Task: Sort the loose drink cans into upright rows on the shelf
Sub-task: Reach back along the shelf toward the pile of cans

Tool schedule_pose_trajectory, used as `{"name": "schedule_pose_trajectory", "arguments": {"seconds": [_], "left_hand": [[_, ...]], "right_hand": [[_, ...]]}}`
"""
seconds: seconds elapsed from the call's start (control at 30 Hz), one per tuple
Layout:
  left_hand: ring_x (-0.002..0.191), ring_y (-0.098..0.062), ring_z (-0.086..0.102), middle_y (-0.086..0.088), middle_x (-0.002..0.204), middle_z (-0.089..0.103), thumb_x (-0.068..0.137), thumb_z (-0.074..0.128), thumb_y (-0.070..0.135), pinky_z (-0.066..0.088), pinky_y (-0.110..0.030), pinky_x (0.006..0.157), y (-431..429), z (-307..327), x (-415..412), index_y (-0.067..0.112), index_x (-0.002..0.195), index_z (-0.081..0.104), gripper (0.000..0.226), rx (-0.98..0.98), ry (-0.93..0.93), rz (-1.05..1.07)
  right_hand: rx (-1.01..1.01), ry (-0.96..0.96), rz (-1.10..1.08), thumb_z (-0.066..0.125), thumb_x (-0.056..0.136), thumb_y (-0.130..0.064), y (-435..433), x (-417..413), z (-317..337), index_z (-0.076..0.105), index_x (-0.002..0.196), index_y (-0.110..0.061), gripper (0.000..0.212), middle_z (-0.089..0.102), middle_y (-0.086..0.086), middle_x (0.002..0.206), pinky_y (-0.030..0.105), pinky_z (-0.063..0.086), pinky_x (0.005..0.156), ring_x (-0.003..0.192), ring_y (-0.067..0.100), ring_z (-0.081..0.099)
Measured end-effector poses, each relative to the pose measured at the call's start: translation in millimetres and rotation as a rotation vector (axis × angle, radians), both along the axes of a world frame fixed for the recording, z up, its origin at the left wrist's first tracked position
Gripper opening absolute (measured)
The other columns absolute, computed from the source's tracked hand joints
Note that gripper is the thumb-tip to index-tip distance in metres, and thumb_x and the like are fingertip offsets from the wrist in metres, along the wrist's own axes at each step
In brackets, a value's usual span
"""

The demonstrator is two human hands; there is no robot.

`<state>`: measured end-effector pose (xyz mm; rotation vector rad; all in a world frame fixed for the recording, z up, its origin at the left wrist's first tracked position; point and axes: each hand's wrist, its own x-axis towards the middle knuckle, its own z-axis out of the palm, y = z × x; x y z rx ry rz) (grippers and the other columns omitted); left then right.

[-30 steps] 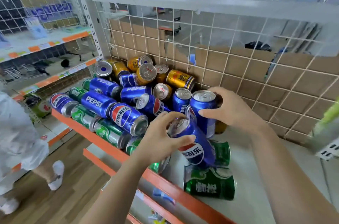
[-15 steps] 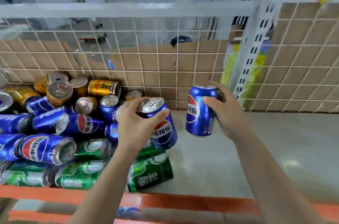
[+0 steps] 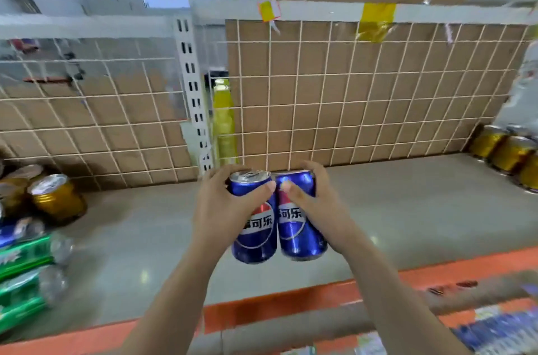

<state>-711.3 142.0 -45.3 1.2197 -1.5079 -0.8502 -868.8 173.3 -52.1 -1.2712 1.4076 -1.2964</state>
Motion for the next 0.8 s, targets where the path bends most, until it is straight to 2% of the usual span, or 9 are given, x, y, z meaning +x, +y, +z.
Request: {"name": "schedule_pose_trajectory", "arguments": {"seconds": [0.07, 0.13, 0.2, 0.3, 0.37, 0.43, 0.53, 0.7, 0.8], "left_hand": [[0.083, -0.011, 0.065, 0.002, 0.095, 0.064, 0.049, 0.068, 0.061, 0.056, -0.04, 0.077, 2, -4, -37, 0.039, 0.079, 0.064, 0.038, 0.012, -0.021, -0.045], [0.084, -0.013, 0.065, -0.001, 0.096, 0.064, 0.052, 0.067, 0.062, 0.055, -0.041, 0.078, 0, -5, -70, 0.034, 0.085, 0.067, 0.043, 0.022, -0.046, -0.083], [0.084, -0.01, 0.063, 0.0, 0.098, 0.062, 0.059, 0.07, 0.057, 0.054, -0.032, 0.075, -3, -5, -99, 0.03, 0.091, 0.068, 0.042, 0.024, -0.083, -0.107], [0.08, -0.003, 0.056, 0.005, 0.095, 0.054, 0.071, 0.073, 0.04, 0.043, -0.016, 0.063, -15, -1, -145, 0.031, 0.089, 0.061, 0.024, 0.031, -0.138, -0.152], [0.08, -0.003, 0.055, 0.006, 0.093, 0.054, 0.069, 0.075, 0.043, 0.042, -0.017, 0.065, -26, 1, -169, 0.037, 0.083, 0.057, 0.024, -0.003, -0.162, -0.18], [0.084, -0.007, 0.057, 0.006, 0.093, 0.057, 0.058, 0.074, 0.054, 0.047, -0.024, 0.073, -41, 1, -192, 0.041, 0.079, 0.056, 0.03, -0.034, -0.166, -0.209], [0.09, -0.011, 0.059, 0.007, 0.094, 0.057, 0.053, 0.072, 0.058, 0.051, -0.034, 0.078, -62, 0, -224, 0.036, 0.088, 0.061, 0.043, -0.062, -0.218, -0.232], [0.084, -0.002, 0.054, 0.011, 0.093, 0.058, 0.053, 0.069, 0.062, 0.039, -0.016, 0.066, -88, -1, -265, 0.038, 0.089, 0.059, 0.044, -0.098, -0.294, -0.255], [0.089, -0.008, 0.059, 0.009, 0.098, 0.061, 0.056, 0.072, 0.057, 0.048, -0.022, 0.071, -102, -7, -289, 0.035, 0.095, 0.062, 0.047, -0.1, -0.35, -0.233]], "right_hand": [[0.028, 0.04, -0.054, 0.074, 0.077, -0.034, 12, -34, -1, 0.04, 0.119, -0.029, 0.054, 0.059, -0.014, 0.097, 0.023, 0.053, 0.075, 0.085, 0.002, 0.063], [0.031, 0.056, -0.098, 0.077, 0.074, -0.032, 17, -68, 0, 0.048, 0.1, -0.029, 0.039, 0.062, -0.014, 0.088, 0.009, 0.047, 0.059, 0.068, -0.007, 0.062], [0.049, 0.109, -0.165, 0.076, 0.074, -0.035, 19, -97, 1, 0.051, 0.089, -0.029, 0.031, 0.062, -0.014, 0.08, 0.005, 0.043, 0.053, 0.061, -0.01, 0.059], [0.061, 0.126, -0.243, 0.076, 0.072, -0.038, 15, -141, 1, 0.053, 0.091, -0.026, 0.033, 0.065, -0.008, 0.086, 0.023, 0.052, 0.07, 0.074, 0.004, 0.064], [0.079, 0.136, -0.254, 0.076, 0.073, -0.035, 10, -164, 5, 0.052, 0.092, -0.027, 0.031, 0.065, -0.008, 0.088, 0.028, 0.054, 0.074, 0.078, 0.009, 0.065], [0.06, 0.143, -0.269, 0.074, 0.075, -0.027, 3, -187, 6, 0.05, 0.086, -0.028, 0.027, 0.063, -0.011, 0.083, 0.023, 0.052, 0.07, 0.076, 0.005, 0.063], [0.056, 0.169, -0.308, 0.073, 0.077, -0.026, -11, -219, 5, 0.051, 0.092, -0.026, 0.027, 0.062, -0.011, 0.087, 0.019, 0.05, 0.067, 0.079, 0.004, 0.061], [0.032, 0.153, -0.301, 0.075, 0.076, -0.022, -33, -266, 5, 0.054, 0.1, -0.02, 0.033, 0.062, -0.011, 0.09, 0.011, 0.048, 0.061, 0.081, 0.002, 0.062], [-0.011, 0.179, -0.283, 0.076, 0.076, -0.018, -47, -298, 5, 0.052, 0.09, -0.031, 0.031, 0.06, -0.018, 0.087, 0.005, 0.046, 0.057, 0.075, -0.011, 0.059]]}}
